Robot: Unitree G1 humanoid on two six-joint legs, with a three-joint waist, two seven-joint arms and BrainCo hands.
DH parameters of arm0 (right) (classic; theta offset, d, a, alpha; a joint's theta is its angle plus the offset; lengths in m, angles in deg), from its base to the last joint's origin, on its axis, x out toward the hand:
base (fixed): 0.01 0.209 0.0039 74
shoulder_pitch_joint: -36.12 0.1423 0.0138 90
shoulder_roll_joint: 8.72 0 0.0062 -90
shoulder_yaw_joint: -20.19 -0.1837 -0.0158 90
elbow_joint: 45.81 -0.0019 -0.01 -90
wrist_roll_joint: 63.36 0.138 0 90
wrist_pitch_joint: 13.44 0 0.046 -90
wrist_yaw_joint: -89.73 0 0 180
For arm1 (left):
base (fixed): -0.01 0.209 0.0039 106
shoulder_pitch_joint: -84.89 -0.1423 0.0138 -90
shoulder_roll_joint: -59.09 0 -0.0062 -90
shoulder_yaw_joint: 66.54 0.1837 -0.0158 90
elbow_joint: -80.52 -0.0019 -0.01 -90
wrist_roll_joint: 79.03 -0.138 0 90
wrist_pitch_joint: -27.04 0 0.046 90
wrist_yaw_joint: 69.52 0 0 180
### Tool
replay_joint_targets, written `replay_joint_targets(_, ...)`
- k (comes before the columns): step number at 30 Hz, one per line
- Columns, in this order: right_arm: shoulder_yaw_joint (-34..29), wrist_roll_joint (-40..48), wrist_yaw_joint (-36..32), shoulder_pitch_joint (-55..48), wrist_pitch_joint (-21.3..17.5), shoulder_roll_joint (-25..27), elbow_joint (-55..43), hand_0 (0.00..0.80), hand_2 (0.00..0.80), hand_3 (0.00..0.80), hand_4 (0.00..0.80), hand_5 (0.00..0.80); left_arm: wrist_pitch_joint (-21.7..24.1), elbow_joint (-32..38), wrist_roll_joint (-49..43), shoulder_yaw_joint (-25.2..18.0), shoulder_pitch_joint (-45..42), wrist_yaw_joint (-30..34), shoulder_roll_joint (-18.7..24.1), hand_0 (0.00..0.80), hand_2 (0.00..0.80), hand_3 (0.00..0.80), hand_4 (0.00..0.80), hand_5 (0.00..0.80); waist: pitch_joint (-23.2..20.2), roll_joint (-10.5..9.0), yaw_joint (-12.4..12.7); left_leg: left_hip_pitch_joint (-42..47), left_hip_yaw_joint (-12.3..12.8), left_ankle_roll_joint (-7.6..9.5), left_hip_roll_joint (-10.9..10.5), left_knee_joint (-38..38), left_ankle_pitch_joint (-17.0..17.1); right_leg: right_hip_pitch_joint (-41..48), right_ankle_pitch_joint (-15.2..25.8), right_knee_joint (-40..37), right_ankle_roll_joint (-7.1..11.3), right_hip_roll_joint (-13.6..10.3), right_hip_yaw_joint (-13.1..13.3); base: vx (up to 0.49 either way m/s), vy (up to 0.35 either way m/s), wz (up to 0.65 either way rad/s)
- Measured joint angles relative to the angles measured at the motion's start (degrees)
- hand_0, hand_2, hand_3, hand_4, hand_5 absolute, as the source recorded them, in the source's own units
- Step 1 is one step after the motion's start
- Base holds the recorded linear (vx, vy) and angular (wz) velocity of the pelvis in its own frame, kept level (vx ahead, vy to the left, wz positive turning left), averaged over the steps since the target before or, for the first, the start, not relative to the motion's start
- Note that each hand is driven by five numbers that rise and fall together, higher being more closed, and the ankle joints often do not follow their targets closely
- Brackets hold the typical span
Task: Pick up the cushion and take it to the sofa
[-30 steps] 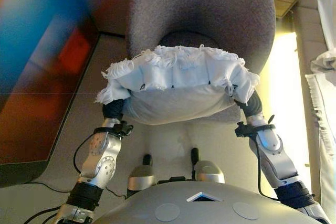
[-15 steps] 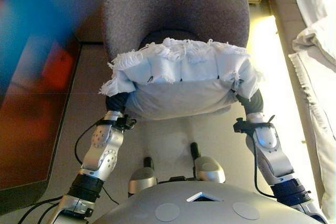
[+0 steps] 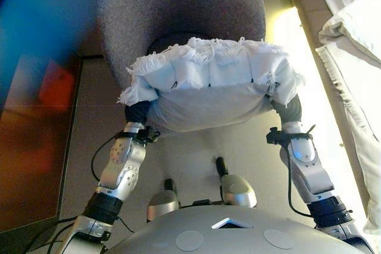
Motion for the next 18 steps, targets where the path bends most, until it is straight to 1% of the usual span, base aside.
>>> replay_joint_targets(5,0.01,-0.47,0.20,0.59,0.01,-0.09,0.08,0.800,0.800,0.800,0.800,0.800,0.00,-0.09,-0.02,-0.26,0.44,-0.52,-0.19,0.800,0.800,0.800,0.800,0.800,0.08,0.31,0.12,-0.22,-0.58,-0.31,0.54,0.03,0.43,0.06,0.13,0.09,-0.29,0.51,-0.37,-0.007,-0.093,0.04)
replay_joint_targets(8,-0.04,-0.47,0.12,0.61,0.06,-0.09,0.08,0.800,0.800,0.800,0.800,0.800,-0.09,-0.10,0.01,-0.35,0.44,-0.52,-0.20,0.800,0.800,0.800,0.800,0.800,0.08,0.28,0.14,0.32,-1.01,-0.36,1.13,0.42,0.49,1.08,-0.21,0.16,-0.73,0.96,-1.44,-0.033,-0.124,0.11)
replay_joint_targets(10,0.01,-0.47,-0.22,0.71,0.07,-0.09,0.12,0.800,0.800,0.800,0.800,0.800,-0.09,-0.39,0.02,-0.58,0.44,-0.51,-0.20,0.800,0.800,0.800,0.800,0.800,0.26,-0.22,0.31,-0.11,-1.69,-0.37,1.37,3.20,0.44,1.85,-1.06,0.34,-1.05,1.01,-1.86,0.004,-0.172,0.10)
replay_joint_targets(11,0.13,-0.47,-0.43,0.89,0.07,-0.15,0.15,0.800,0.800,0.800,0.800,0.800,-0.06,-0.74,0.02,-0.82,0.44,-0.46,-0.43,0.800,0.800,0.800,0.800,0.800,0.35,-0.60,0.81,-0.99,-1.81,0.34,1.45,5.72,-0.06,2.17,-1.40,0.49,-1.61,1.12,-1.94,0.069,-0.183,0.01)
replay_joint_targets(13,1.22,-0.48,-0.68,2.15,0.07,-0.76,1.35,0.800,0.800,0.800,0.800,0.800,0.08,-1.81,0.04,-1.71,0.51,-0.41,-0.42,0.800,0.800,0.800,0.800,0.800,1.62,-2.90,2.19,-3.97,-2.18,0.84,1.41,14.92,-0.26,1.89,-2.64,3.33,-2.77,0.82,-1.34,0.163,-0.061,-0.16)
replay_joint_targets(14,1.66,-0.52,-0.95,2.37,0.06,-0.70,1.91,0.800,0.800,0.800,0.800,0.800,0.09,-2.60,0.05,-1.91,0.43,-0.35,-0.15,0.800,0.800,0.800,0.800,0.800,1.69,-3.49,3.15,-4.81,-2.58,1.28,1.29,18.04,0.01,2.43,-2.96,3.67,-3.22,0.95,-1.34,0.241,0.021,-0.17)
replay_joint_targets(15,1.77,-0.60,-0.95,2.37,0.06,-0.86,2.11,0.800,0.800,0.800,0.800,0.800,0.23,-3.34,0.05,-2.16,0.44,0.23,-0.27,0.800,0.800,0.800,0.800,0.800,2.05,-4.46,3.82,-7.15,-4.20,3.15,0.66,21.83,-1.43,3.48,-2.95,3.54,-3.87,0.72,-0.50,0.285,0.052,-0.16)
replay_joint_targets(16,1.60,-1.01,-0.97,2.34,0.02,-0.85,2.02,0.800,0.800,0.800,0.800,0.800,0.28,-3.54,0.08,-1.91,0.01,0.86,-0.33,0.800,0.800,0.800,0.800,0.800,2.24,-5.16,4.17,-7.73,-6.48,4.53,-2.31,22.51,-3.82,2.63,-3.00,4.00,-3.97,-0.14,0.47,0.304,0.070,-0.29)
replay_joint_targets(17,1.36,-1.03,-0.97,2.39,-0.18,-0.08,1.95,0.800,0.800,0.800,0.800,0.800,0.27,-3.55,0.12,-1.66,-0.36,1.48,-0.57,0.800,0.800,0.800,0.800,0.800,2.31,-4.93,4.82,-7.89,-6.88,5.44,-5.07,19.68,-4.88,2.04,-3.48,3.20,-3.20,-0.37,1.85,0.357,0.083,-0.62)
replay_joint_targets(18,1.23,-1.04,-1.01,2.83,-0.41,2.24,1.85,0.800,0.800,0.800,0.800,0.800,0.22,-3.35,0.21,-1.65,-0.87,1.92,-2.09,0.800,0.800,0.800,0.800,0.800,2.29,-0.75,6.26,-8.14,-7.40,7.55,-3.36,14.44,-6.93,0.37,-4.87,8.62,-2.09,3.75,1.40,0.393,0.086,-0.77)
